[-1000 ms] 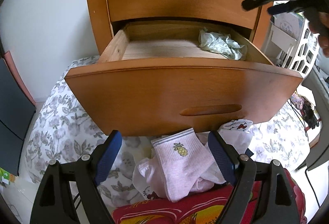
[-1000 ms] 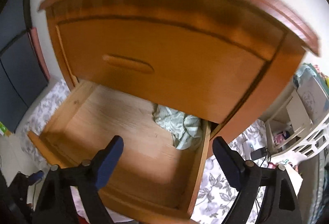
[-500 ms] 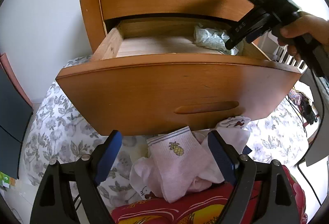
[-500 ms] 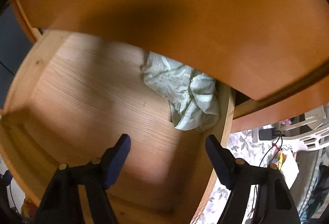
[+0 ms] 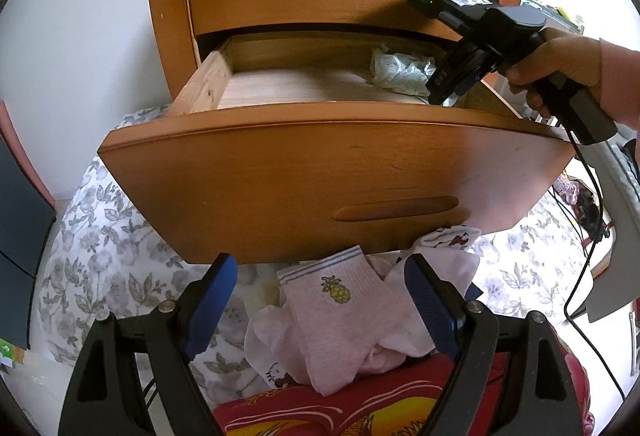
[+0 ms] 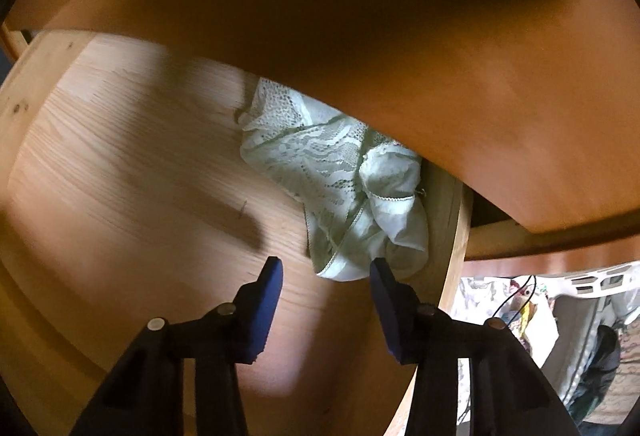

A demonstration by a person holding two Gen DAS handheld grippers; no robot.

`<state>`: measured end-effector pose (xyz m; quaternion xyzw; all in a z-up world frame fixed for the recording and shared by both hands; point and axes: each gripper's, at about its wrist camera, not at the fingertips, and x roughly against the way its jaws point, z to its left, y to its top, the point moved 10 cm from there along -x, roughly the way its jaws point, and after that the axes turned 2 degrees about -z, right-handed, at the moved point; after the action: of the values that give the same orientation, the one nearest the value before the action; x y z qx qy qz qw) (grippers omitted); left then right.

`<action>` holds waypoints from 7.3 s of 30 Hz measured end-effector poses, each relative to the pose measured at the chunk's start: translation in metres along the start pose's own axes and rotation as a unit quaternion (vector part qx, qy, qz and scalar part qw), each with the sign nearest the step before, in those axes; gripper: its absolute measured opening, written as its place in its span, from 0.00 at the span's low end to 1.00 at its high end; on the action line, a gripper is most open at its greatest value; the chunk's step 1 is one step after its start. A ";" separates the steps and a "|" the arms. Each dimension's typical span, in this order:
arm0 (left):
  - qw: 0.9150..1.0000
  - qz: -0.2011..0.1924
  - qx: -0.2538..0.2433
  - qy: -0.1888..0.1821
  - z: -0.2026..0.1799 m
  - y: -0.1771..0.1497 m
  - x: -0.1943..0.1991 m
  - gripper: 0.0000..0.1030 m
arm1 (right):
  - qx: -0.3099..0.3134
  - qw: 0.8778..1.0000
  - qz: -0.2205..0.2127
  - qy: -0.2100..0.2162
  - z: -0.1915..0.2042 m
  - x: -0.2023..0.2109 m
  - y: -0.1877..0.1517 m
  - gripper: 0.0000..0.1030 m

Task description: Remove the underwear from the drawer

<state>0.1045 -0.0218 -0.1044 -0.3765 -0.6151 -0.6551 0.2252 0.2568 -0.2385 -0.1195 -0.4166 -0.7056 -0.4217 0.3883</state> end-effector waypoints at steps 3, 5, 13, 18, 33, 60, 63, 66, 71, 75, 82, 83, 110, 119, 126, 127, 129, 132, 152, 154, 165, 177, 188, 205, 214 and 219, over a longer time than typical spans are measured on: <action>1.000 0.000 -0.001 -0.003 -0.001 0.000 0.000 0.84 | 0.002 1.000 0.005 -0.010 -0.002 -0.006 0.000 0.45; 1.000 0.001 -0.001 -0.005 -0.002 0.000 -0.001 0.84 | 0.001 1.000 0.007 -0.013 -0.003 -0.008 0.001 0.43; 1.000 0.002 0.003 -0.011 -0.001 0.001 -0.001 0.84 | 0.019 0.999 0.014 -0.046 -0.001 -0.008 -0.002 0.34; 1.000 0.002 0.004 -0.013 -0.001 0.001 -0.001 0.84 | 0.024 0.998 0.014 -0.058 0.007 -0.008 0.003 0.18; 1.000 0.007 0.007 -0.015 0.000 0.000 -0.004 0.84 | 0.008 0.999 -0.016 -0.050 -0.014 0.010 -0.005 0.02; 1.000 0.010 0.012 -0.016 0.002 -0.002 -0.005 0.84 | 0.047 0.982 -0.172 -0.057 0.011 0.185 -0.020 0.02; 1.000 0.011 0.012 -0.015 0.002 -0.002 -0.005 0.84 | 0.047 0.977 -0.196 -0.070 0.008 0.207 -0.014 0.02; 1.000 0.010 0.012 -0.014 0.002 -0.002 -0.005 0.84 | 0.044 0.971 -0.220 -0.085 0.004 0.230 -0.010 0.02; 1.000 0.008 0.014 -0.012 0.002 -0.002 -0.004 0.84 | 0.034 0.961 -0.256 -0.102 -0.005 0.270 -0.007 0.02; 1.000 0.006 0.014 -0.008 0.002 -0.002 -0.003 0.84 | 0.032 0.955 -0.273 -0.114 -0.006 0.295 -0.008 0.02; 1.000 -0.005 0.016 0.005 0.001 -0.001 0.002 0.84 | 0.029 0.942 -0.309 -0.130 -0.005 0.338 -0.015 0.02; 1.000 -0.007 0.017 0.007 0.002 -0.001 0.003 0.84 | 0.030 0.939 -0.315 -0.134 -0.005 0.346 -0.015 0.02; 0.997 -0.050 0.048 0.014 0.015 0.003 0.028 0.84 | 0.104 0.940 -0.316 -0.077 0.071 0.376 -0.103 0.02; 0.997 -0.044 0.056 0.011 0.020 0.002 0.024 0.84 | 0.094 0.972 -0.213 0.031 0.116 0.261 -0.122 0.02; 0.998 -0.029 0.059 0.005 0.020 -0.001 0.016 0.84 | 0.043 0.979 -0.152 0.126 0.145 0.179 -0.139 0.02; 0.998 -0.026 0.060 0.004 0.020 -0.002 0.015 0.84 | 0.030 0.980 -0.144 0.137 0.148 0.168 -0.142 0.02; 0.998 -0.021 0.062 0.001 0.020 -0.003 0.013 0.84 | 0.001 0.979 -0.123 0.164 0.153 0.144 -0.149 0.02; 0.998 -0.014 0.067 0.000 0.019 -0.005 0.011 0.84 | -0.051 0.976 -0.098 0.189 0.154 0.116 -0.159 0.03; 0.998 -0.017 0.057 0.018 0.019 -0.006 0.014 0.84 | -0.164 0.961 -0.144 0.167 0.124 0.107 -0.203 0.76; 0.998 -0.022 0.052 0.020 0.017 -0.005 0.017 0.84 | -0.174 0.961 -0.148 0.158 0.119 0.107 -0.206 0.82; 0.997 -0.057 0.044 0.031 0.017 0.000 0.030 0.91 | -0.188 0.957 -0.188 0.114 0.108 0.119 -0.215 1.00; 0.995 -0.061 0.038 0.066 0.020 -0.003 0.036 0.91 | -0.227 0.942 -0.234 0.082 0.091 0.133 -0.219 1.00; 0.990 -0.053 0.036 0.124 0.029 -0.008 0.038 0.91 | -0.233 0.936 -0.259 0.056 0.085 0.145 -0.220 1.00; 0.984 -0.120 0.007 0.129 0.012 0.003 0.065 0.91 | -0.238 0.925 -0.295 0.031 0.081 0.162 -0.222 1.00; 0.987 -0.110 0.022 0.119 0.015 0.000 0.059 0.91 | -0.235 0.925 -0.297 0.029 0.081 0.164 -0.222 1.00; 0.986 -0.118 0.024 0.116 0.015 0.000 0.062 0.91 | -0.236 0.925 -0.296 0.028 0.082 0.163 -0.222 1.00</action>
<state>0.0698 0.0033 -0.0569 -0.2168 -0.6405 -0.7014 0.2252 -0.0197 -0.1871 -0.0612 -0.2560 -0.6656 -0.6835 0.1558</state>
